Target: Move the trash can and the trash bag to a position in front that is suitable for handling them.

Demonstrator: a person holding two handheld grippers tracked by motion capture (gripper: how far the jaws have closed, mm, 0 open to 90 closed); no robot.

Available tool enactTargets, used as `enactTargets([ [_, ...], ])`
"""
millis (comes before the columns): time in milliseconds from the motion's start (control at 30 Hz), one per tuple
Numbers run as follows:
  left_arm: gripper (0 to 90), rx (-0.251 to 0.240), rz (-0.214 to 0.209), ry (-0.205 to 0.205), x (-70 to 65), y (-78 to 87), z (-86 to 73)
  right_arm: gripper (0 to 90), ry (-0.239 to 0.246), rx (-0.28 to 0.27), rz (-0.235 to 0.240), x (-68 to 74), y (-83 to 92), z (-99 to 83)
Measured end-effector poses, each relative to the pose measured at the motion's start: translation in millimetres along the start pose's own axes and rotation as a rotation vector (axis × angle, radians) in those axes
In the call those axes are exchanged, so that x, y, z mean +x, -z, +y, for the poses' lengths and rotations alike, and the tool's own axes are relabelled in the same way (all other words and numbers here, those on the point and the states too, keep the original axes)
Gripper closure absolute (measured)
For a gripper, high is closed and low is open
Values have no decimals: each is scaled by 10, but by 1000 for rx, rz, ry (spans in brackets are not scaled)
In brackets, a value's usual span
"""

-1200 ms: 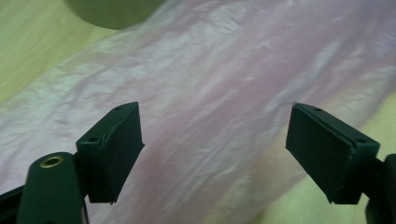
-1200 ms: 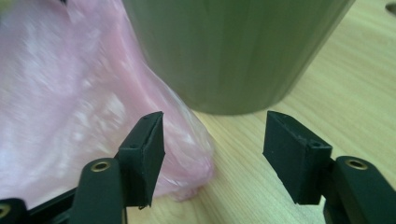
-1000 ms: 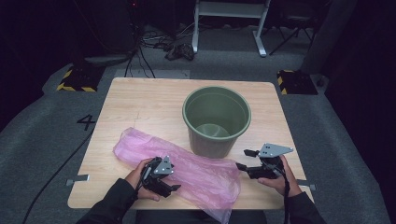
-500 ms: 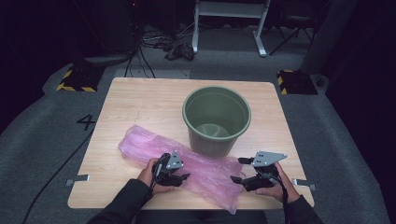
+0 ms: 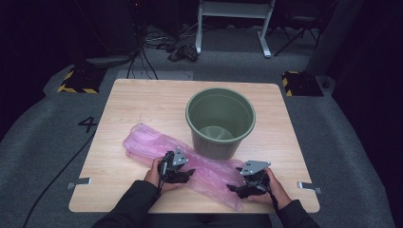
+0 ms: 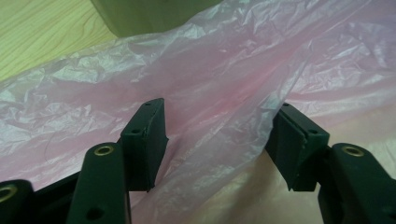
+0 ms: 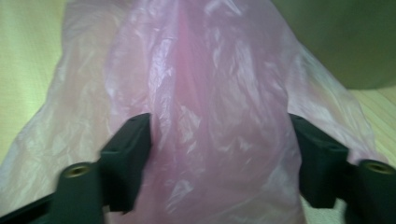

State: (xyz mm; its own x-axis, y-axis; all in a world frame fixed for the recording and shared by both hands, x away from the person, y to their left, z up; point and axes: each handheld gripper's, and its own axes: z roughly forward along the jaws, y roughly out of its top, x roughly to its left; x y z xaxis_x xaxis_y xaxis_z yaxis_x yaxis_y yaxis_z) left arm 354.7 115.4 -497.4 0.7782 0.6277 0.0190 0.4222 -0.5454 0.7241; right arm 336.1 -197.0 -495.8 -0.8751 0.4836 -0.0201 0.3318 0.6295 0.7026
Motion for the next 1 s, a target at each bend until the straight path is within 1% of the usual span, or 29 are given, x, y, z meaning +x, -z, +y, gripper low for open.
enactTargets([
  [33,366,-6,-4,-2,18,25,1,389,-3,-8,11,-21,-3,-8],
  [67,354,-11,-11,-3,33,45,4,425,-1,-11,9,-33,3,-7],
  [100,324,-20,-32,-6,55,75,9,465,0,-11,3,-39,8,-4],
  [133,296,-29,-40,-13,77,114,19,513,4,-10,5,-52,13,-4],
  [167,278,-33,-39,-23,90,138,27,549,11,-12,14,-70,20,-7],
  [200,249,-33,-51,-32,113,168,42,591,11,-13,12,-82,23,-7],
  [233,202,-31,-59,-31,123,176,51,635,12,-11,9,-111,30,-5],
  [267,192,-30,-55,-48,132,188,65,652,19,-10,5,-131,32,-4],
  [333,169,-21,-72,-62,139,181,83,698,24,-8,-11,-193,36,-2],
  [400,158,-4,-78,-84,135,166,102,723,24,-6,-28,-263,34,2],
  [467,159,11,-58,-107,132,159,136,743,26,-5,-44,-322,32,5],
  [533,159,7,-71,-102,159,157,177,746,23,-9,-47,-373,28,2],
  [600,160,19,-80,-101,187,143,215,745,13,-10,-44,-401,25,1],
  [633,157,33,-92,-95,199,131,232,744,18,-10,-48,-408,23,4],
  [700,161,59,-110,-103,215,86,256,744,18,-10,-57,-417,16,10],
  [733,159,68,-133,-96,224,60,259,744,18,-11,-59,-418,14,11],
  [767,159,91,-164,-92,233,27,257,744,21,-11,-63,-420,13,12],
  [833,163,129,-201,-94,219,-14,240,744,15,-11,-77,-429,10,14],
  [867,163,146,-216,-103,210,-34,230,744,10,-11,-85,-434,10,14],
  [900,165,166,-225,-103,197,-46,218,744,8,-14,-91,-443,9,11],
  [967,170,176,-237,-119,189,-66,196,741,-1,-16,-97,-458,11,6],
  [1000,171,174,-241,-112,184,-67,188,740,-4,-17,-101,-464,10,4],
])
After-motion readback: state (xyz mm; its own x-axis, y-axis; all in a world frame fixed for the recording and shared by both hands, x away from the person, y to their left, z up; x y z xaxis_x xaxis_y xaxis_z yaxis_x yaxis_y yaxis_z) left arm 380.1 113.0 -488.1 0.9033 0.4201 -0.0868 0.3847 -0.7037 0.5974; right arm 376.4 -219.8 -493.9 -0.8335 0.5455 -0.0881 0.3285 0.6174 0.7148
